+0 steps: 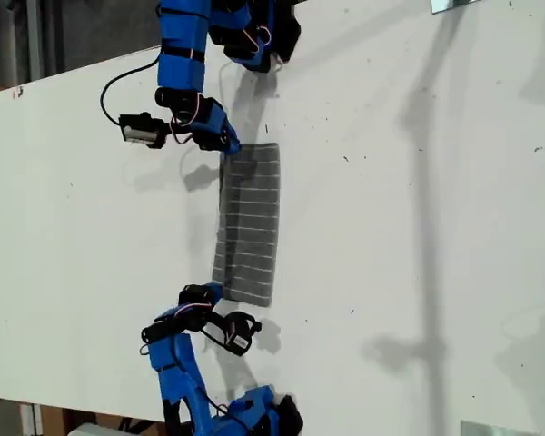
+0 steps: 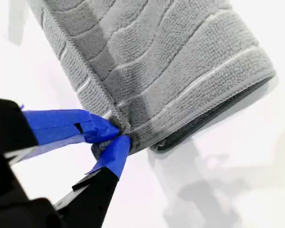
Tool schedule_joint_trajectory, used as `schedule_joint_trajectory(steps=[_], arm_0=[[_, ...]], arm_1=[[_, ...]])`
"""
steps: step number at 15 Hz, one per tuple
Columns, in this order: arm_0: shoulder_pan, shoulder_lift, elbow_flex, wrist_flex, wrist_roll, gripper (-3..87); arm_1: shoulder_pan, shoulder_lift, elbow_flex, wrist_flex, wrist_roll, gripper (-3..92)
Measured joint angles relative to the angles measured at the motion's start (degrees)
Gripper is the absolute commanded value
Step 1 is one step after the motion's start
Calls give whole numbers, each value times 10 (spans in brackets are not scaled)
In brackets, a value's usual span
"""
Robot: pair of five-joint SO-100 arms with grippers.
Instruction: Grasp corners of a square towel and fold twice.
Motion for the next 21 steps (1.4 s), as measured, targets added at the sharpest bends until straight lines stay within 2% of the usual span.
schedule_joint_trajectory(steps=[8, 10, 15, 16, 17, 19, 21], arm_0=[[118, -1, -35, 68, -80, -2], [135, -1, -22, 62, -96, -2], [162, 0, 46, 1, -122, -2], [164, 0, 55, -11, -127, -2], [164, -1, 61, -17, -124, 6], [164, -1, 62, -15, -123, 101], [164, 2, 58, 13, -123, 145]], arm_1=[[-110, -11, 15, -3, 1, -2], [-134, -19, 18, -4, 6, -2], [-166, -44, 25, -13, 18, -2], [-166, -56, 26, -18, 18, 32], [-168, -64, 27, -23, 24, 119], [-180, -69, 27, -24, 33, 240], [-189, -63, 27, -18, 33, 284]])
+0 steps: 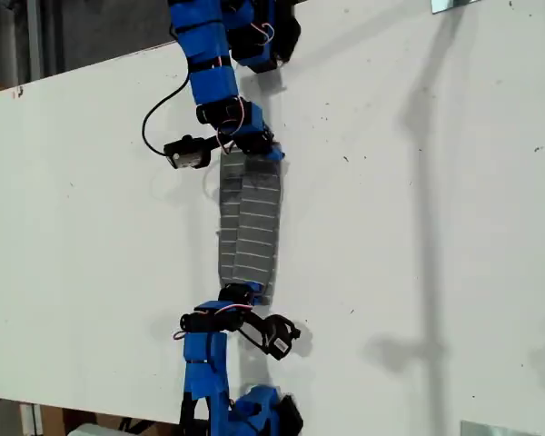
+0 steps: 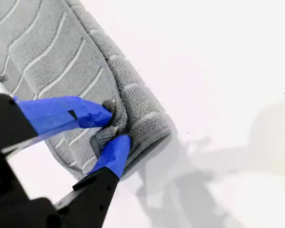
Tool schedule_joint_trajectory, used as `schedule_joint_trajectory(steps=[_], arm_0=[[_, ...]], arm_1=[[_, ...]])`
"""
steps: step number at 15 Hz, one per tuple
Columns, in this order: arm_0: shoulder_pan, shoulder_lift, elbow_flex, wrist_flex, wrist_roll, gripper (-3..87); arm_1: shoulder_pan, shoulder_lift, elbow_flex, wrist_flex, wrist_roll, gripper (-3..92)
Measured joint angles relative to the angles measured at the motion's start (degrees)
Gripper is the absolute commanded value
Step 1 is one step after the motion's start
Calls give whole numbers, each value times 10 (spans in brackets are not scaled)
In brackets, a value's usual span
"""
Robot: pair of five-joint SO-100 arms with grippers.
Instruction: Grasp corners of a square towel and fold twice.
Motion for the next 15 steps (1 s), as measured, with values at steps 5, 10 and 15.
schedule_joint_trajectory(steps=[5, 10, 15], arm_0=[[-32, 142, -4, 78, 25, 170], [-146, 235, 214, -20, 40, 222], [-178, 262, 330, -112, 40, 249]], arm_1=[[38, 148, 22, 62, -12, 314], [121, 125, 116, -17, -47, 345], [157, -188, -36, -28, -89, 263]])
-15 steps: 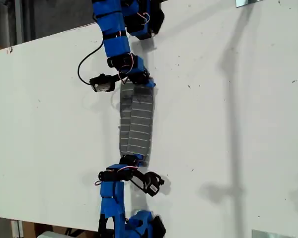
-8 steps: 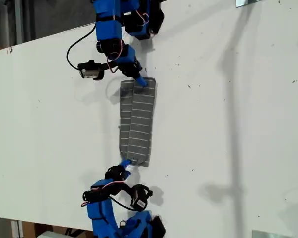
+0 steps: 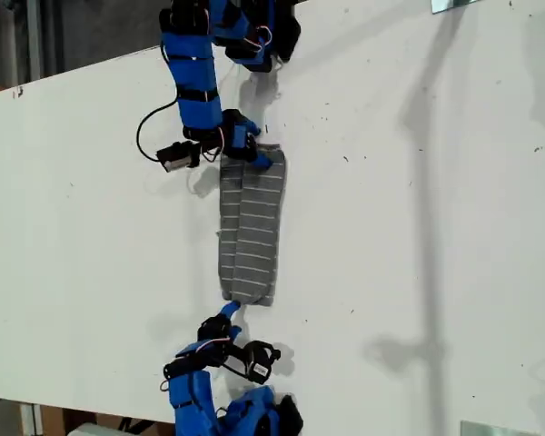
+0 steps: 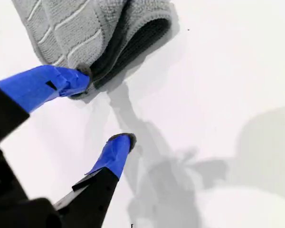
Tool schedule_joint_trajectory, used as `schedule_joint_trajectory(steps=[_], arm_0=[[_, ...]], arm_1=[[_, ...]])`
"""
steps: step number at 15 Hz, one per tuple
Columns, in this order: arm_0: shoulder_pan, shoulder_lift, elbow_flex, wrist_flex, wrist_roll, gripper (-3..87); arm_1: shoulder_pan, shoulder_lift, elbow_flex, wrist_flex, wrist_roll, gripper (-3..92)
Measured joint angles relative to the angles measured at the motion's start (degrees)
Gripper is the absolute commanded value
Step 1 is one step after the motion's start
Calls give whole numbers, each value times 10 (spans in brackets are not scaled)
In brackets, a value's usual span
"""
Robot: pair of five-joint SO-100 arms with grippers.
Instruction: Grasp corners of a square towel and fold twice.
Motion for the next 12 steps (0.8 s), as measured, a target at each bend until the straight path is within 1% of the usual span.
schedule_joint_trajectory(steps=[1, 4, 7, 8, 10, 12], arm_0=[[-8, 4, 20, -16, -4, 254], [-32, 13, 87, -84, -6, 266], [-31, 47, 120, -102, -16, 269], [-31, 57, 129, -105, -16, 270], [-31, 64, 134, -108, -17, 270], [-30, 64, 134, -110, -15, 271]], arm_1=[[10, -36, -36, 0, -14, 177], [20, -109, -120, -4, -39, -1], [31, -104, -104, 1, -32, -1], [33, -84, -78, 1, -17, -1], [40, -17, 0, 10, 26, -1], [29, 76, 76, 42, 87, -1]])
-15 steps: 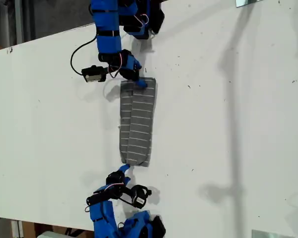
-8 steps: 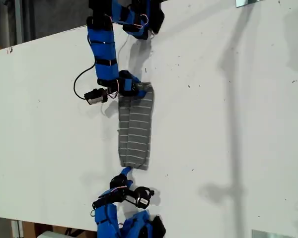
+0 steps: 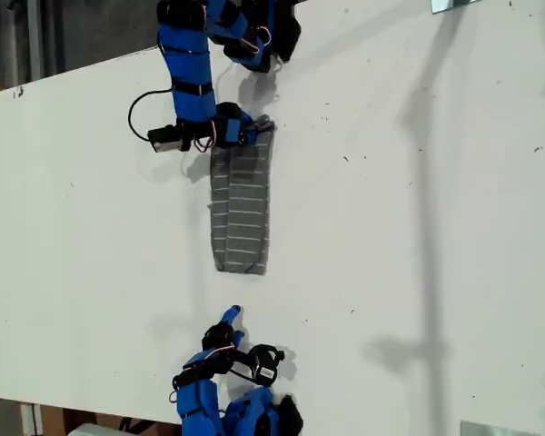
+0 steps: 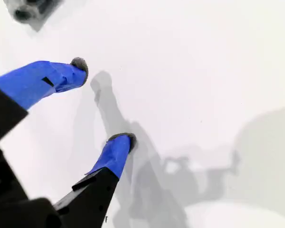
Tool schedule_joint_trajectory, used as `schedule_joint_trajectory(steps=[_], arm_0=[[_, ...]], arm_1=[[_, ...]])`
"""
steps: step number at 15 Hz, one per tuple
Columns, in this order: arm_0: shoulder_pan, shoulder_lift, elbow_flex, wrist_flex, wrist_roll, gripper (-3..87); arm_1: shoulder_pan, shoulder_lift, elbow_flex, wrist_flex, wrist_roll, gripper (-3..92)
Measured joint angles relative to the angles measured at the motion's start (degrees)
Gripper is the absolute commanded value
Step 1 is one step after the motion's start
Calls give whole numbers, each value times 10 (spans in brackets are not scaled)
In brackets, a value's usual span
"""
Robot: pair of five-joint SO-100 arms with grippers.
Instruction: Grasp corners of a square towel and fold twice.
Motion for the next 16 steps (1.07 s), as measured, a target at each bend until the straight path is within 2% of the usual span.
schedule_joint_trajectory(steps=[2, 5, 7, 10, 13, 16], arm_0=[[0, 0, 0, -2, -3, 271], [0, 0, 4, -3, -4, 272], [0, 0, 4, -4, -4, 272], [0, 0, 4, -4, -4, 272], [0, 0, 4, -4, -4, 272], [0, 0, 4, -4, -4, 272]], arm_1=[[-48, 78, 11, 62, 65, -1], [-134, 151, -19, 220, 223, -1], [-158, 154, -74, 261, 248, -1], [-149, 145, -151, 268, 195, -1], [-142, 145, -195, 142, 40, -1], [-137, 133, -275, 93, -54, -1]])
